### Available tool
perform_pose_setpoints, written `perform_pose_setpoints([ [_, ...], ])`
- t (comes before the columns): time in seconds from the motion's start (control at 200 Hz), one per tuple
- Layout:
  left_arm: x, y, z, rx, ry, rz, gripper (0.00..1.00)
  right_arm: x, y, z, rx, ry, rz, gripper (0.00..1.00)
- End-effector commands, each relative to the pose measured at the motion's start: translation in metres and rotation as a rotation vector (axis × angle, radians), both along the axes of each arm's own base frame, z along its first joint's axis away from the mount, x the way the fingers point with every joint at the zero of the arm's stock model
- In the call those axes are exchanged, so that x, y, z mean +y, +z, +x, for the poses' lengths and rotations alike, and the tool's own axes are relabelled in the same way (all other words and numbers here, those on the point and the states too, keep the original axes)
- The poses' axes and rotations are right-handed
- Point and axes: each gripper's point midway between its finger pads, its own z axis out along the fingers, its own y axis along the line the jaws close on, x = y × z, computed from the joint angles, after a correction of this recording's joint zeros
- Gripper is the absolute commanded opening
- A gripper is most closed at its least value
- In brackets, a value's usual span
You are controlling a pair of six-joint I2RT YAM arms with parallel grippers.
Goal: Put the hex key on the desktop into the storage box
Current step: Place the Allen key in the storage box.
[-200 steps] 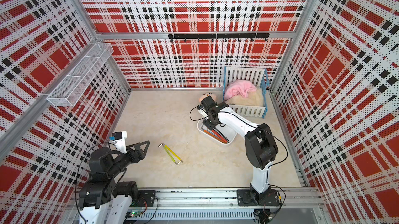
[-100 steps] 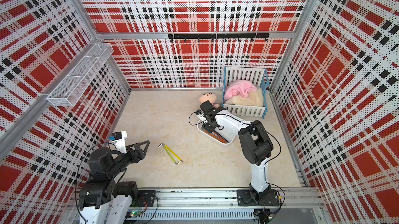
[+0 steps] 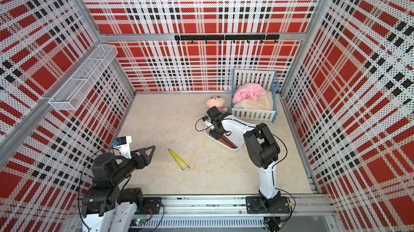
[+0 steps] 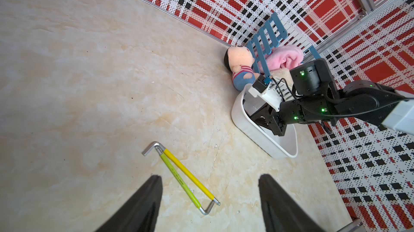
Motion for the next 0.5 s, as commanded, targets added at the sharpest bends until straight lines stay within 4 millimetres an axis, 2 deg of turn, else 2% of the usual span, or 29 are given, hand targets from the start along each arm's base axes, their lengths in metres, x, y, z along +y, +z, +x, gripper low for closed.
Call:
perform_pose_setpoints([
  [0.0,0.002,0.001,0.003,-0.016,0.003,0.008,0.73,0.007,-0.005,0.000,0.011,-0.002,0.009,0.00],
  [0.07,0.002,0.001,0.003,-0.015,0.004,0.008,0.73,0.008,-0.006,0.001,0.011,-0.007,0.008,0.00],
  [0.205,0.002,0.001,0.003,-0.016,0.004,0.009,0.73,0.009,-0.006,0.002,0.016,-0.023,0.007,0.16],
  [0.296,0.002,0.001,0.003,-0.016,0.003,0.009,0.73,0.009,-0.001,0.004,0.007,-0.029,0.009,0.22],
  [0.496,0.002,0.001,0.003,-0.016,0.004,0.009,0.73,0.009,0.020,0.007,-0.025,-0.046,0.029,0.26],
])
